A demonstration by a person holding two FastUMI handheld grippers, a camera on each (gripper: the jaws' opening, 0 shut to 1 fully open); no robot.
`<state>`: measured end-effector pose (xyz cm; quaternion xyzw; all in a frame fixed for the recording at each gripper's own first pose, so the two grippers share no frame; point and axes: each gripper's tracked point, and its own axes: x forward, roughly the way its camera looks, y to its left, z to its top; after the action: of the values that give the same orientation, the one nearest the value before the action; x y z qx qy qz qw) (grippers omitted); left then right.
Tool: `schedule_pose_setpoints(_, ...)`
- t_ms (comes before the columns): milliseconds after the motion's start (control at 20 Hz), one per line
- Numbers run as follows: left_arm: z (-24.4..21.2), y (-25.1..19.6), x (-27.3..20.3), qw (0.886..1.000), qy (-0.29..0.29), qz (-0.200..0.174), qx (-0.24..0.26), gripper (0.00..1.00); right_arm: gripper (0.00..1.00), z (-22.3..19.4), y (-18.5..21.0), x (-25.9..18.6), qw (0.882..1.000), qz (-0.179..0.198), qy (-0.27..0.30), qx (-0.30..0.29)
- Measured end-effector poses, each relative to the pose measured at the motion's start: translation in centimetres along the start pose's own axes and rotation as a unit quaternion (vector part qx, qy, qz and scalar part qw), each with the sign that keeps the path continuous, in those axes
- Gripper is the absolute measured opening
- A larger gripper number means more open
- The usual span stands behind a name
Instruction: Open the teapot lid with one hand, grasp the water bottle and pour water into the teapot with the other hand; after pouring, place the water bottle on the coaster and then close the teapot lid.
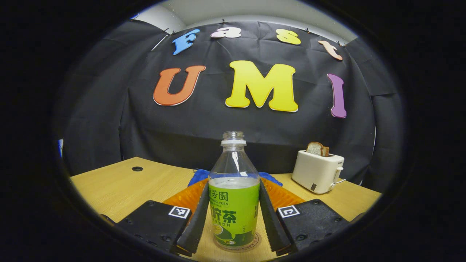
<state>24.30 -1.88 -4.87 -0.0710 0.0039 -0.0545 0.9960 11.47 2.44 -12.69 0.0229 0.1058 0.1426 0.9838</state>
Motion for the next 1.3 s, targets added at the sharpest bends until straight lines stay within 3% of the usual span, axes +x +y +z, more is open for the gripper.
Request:
schedule_pose_setpoints(200,-2.0,-0.3,0.6,1.000,0.020,0.007,-0.015,0.75,0.02,0.0,0.0,0.1,1.000,0.001,0.000,0.001)
schedule_pose_setpoints(600,-2.0,-1.7,-0.9,1.000,0.024,-0.011,0.017,0.79,0.02,0.1,-0.1,-0.1,1.000,0.003,-0.001,0.004)
schedule_pose_setpoints(800,-2.1,-1.7,-1.2,1.000,0.028,-0.009,0.008,0.80,0.02,0.0,-0.1,-0.1,1.000,0.003,0.000,0.005)
schedule_pose_setpoints(950,-2.9,-1.6,-1.8,0.999,0.051,-0.011,0.014,1.00,0.02,0.1,-0.1,-0.2,1.000,0.002,-0.001,0.005)
schedule_pose_setpoints(1300,-2.5,-1.2,-2.2,0.999,0.048,-0.003,0.009,1.00,0.02,0.1,-0.1,-0.2,1.000,-0.002,-0.002,-0.003)
